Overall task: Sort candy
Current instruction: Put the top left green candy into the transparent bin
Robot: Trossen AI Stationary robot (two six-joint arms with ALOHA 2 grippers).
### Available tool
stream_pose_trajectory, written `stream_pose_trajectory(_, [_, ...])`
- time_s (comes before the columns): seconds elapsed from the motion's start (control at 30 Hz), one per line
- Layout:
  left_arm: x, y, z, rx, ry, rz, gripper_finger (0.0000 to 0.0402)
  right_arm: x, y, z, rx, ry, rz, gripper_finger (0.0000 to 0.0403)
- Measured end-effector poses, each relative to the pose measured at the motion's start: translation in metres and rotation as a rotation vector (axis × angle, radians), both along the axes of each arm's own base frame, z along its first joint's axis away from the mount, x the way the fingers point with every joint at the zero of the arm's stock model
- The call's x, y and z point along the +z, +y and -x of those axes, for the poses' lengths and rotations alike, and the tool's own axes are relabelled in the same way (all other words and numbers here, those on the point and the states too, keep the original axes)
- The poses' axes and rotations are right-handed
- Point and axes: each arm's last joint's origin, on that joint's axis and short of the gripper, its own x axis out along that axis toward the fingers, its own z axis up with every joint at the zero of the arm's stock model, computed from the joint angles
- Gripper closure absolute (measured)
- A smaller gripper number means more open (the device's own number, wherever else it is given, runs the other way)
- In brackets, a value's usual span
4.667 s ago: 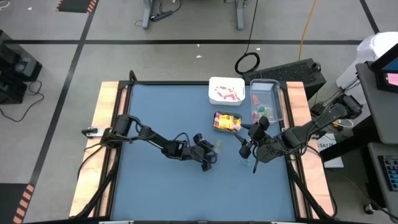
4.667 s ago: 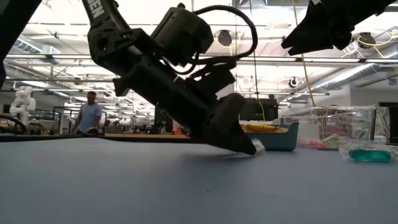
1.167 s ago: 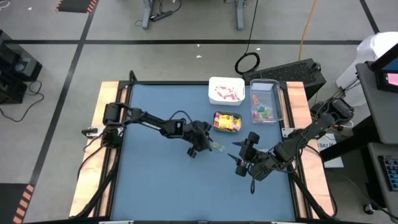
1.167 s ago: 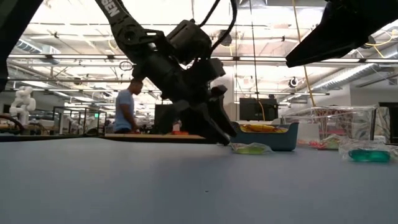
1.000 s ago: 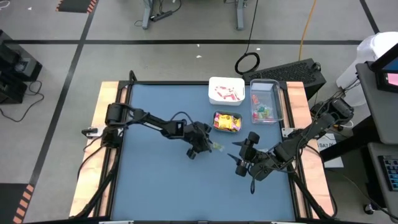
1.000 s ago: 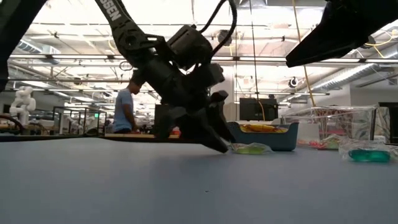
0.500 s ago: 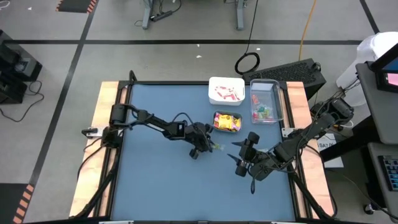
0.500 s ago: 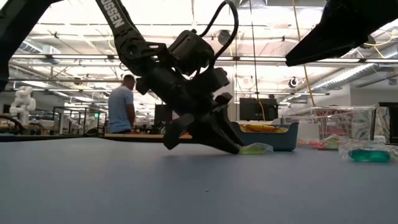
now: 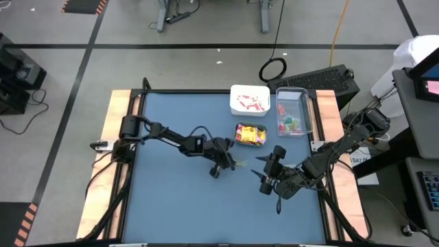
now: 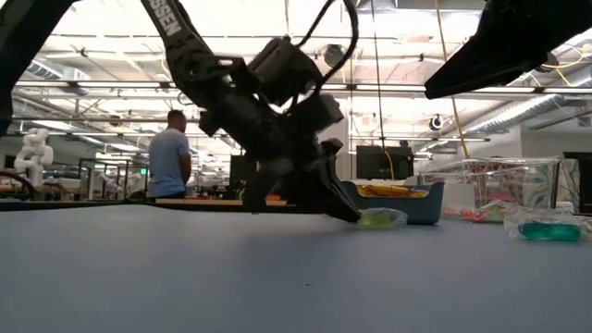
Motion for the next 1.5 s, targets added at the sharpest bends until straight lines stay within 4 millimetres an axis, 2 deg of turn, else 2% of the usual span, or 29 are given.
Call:
stream_pose_trajectory(0.27, [0.040, -0.006, 0.005, 0.082, -0.051, 0.134, 0.0383, 0.000, 0.000, 0.000, -0.004, -0.003, -0.007, 0.0163])
stream_pose_trajectory(0.43, [0.076, -0.003, 0.015, 0.150, -0.073, 0.229, 0.0383, 0.000, 0.000, 0.000, -0.005, -0.005, -0.010, 0.0163])
stream_pose_trajectory(0.57, [0.108, -0.003, 0.032, 0.151, -0.075, 0.232, 0.0382, 0.000, 0.000, 0.000, -0.005, -0.005, -0.011, 0.0163])
stream_pose_trajectory(0.73, [0.149, -0.005, 0.062, 0.144, -0.075, 0.232, 0.0382, 0.000, 0.000, 0.000, -0.009, -0.008, -0.020, 0.0163])
stream_pose_trajectory(0.87, [0.174, -0.006, 0.087, 0.153, -0.071, 0.248, 0.0382, 0.000, 0.000, 0.000, -0.015, -0.012, -0.033, 0.0163])
stream_pose_trajectory(1.0, [0.186, -0.011, 0.106, 0.149, -0.118, 0.289, 0.0382, 0.000, 0.000, 0.000, -0.017, -0.015, -0.037, 0.0163])
stream_pose_trajectory(1.1, [0.191, -0.016, 0.113, 0.160, -0.117, 0.329, 0.0382, 0.000, 0.000, 0.000, -0.017, -0.016, -0.038, 0.0163])
stream_pose_trajectory(1.37, [0.195, -0.027, 0.116, 0.154, -0.146, 0.281, 0.0382, 0.000, 0.000, 0.000, -0.013, -0.016, -0.033, 0.0163])
stream_pose_trajectory(1.5, [0.197, -0.027, 0.115, 0.096, -0.182, 0.161, 0.0382, 0.000, 0.000, 0.000, -0.004, -0.008, -0.011, 0.0163])
